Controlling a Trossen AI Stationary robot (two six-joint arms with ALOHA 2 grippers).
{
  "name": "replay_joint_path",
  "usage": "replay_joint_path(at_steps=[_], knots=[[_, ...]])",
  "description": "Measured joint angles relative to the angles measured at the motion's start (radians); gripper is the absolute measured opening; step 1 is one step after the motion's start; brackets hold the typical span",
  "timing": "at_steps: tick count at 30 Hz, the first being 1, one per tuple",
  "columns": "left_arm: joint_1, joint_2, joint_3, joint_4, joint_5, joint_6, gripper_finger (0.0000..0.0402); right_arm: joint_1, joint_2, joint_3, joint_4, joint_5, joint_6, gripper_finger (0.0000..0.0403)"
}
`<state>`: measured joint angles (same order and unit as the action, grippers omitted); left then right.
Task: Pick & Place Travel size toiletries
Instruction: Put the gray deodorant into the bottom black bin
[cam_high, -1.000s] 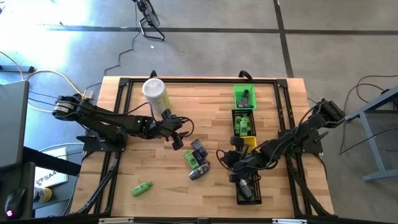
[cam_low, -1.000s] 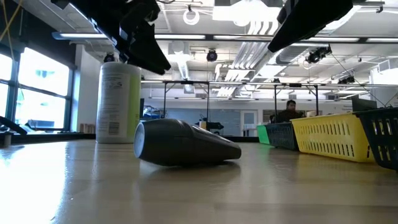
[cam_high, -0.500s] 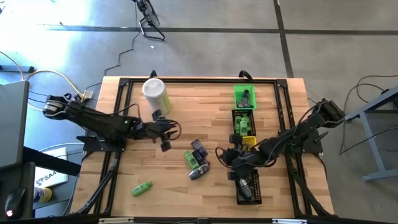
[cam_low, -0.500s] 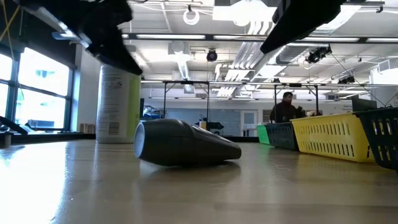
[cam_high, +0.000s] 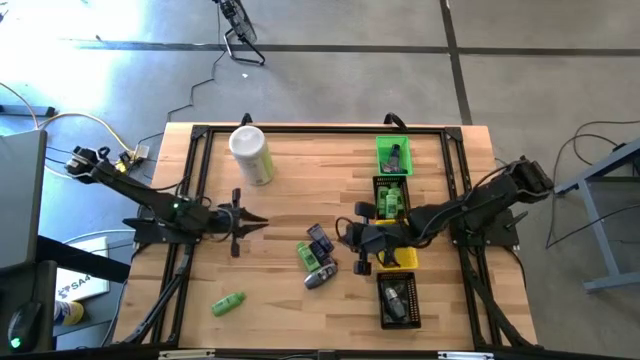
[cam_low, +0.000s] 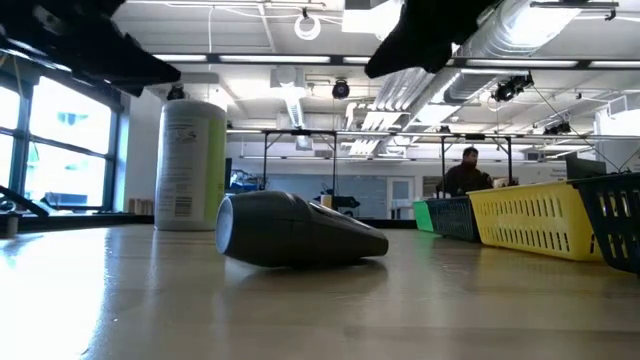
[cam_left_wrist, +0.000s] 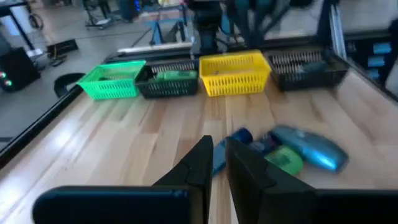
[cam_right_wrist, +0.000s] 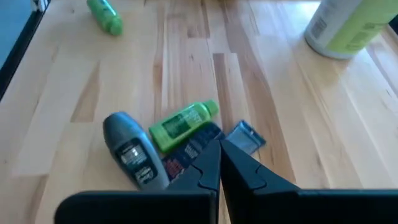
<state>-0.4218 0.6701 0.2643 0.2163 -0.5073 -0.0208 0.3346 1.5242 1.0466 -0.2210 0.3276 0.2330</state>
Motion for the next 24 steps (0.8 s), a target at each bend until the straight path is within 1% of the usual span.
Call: replay_joint_path(at_steps=[2, 6, 9, 12, 16, 18, 21, 24], knots=[[-0.019, -0.042, -0.004, -0.059, 0.0, 0.038, 0.0037, -0.019, 0.0, 0.0, 0.023, -0.021, -0.016, 0.0002], [-0.06, -0.128, -0.004, -0.161, -0.005, 0.086, 0.0037, -0.043, 0.0, 0.0, 0.033, -0.022, -0.021, 0.0002], [-0.086, -0.186, -0.003, -0.205, -0.012, 0.127, 0.0037, -0.054, 0.001, 0.0, 0.034, -0.031, -0.022, 0.0002], [-0.105, -0.252, -0.021, -0.209, -0.011, 0.178, 0.0037, -0.065, 0.023, 0.0, 0.056, -0.065, -0.025, 0.0002], [-0.102, -0.325, -0.061, -0.212, -0.011, 0.196, 0.0037, -0.075, 0.075, 0.0, 0.153, -0.153, -0.029, 0.0002], [-0.102, -0.361, -0.072, -0.217, -0.003, 0.222, 0.0037, -0.074, 0.099, 0.002, 0.17, -0.183, -0.031, 0.0002], [-0.102, -0.407, -0.075, -0.21, 0.033, 0.257, 0.0037, -0.069, 0.131, 0.027, 0.155, -0.195, -0.029, 0.0002], [-0.102, -0.439, -0.075, -0.21, 0.054, 0.258, 0.0037, -0.065, 0.161, 0.068, 0.131, -0.202, -0.029, 0.0002]])
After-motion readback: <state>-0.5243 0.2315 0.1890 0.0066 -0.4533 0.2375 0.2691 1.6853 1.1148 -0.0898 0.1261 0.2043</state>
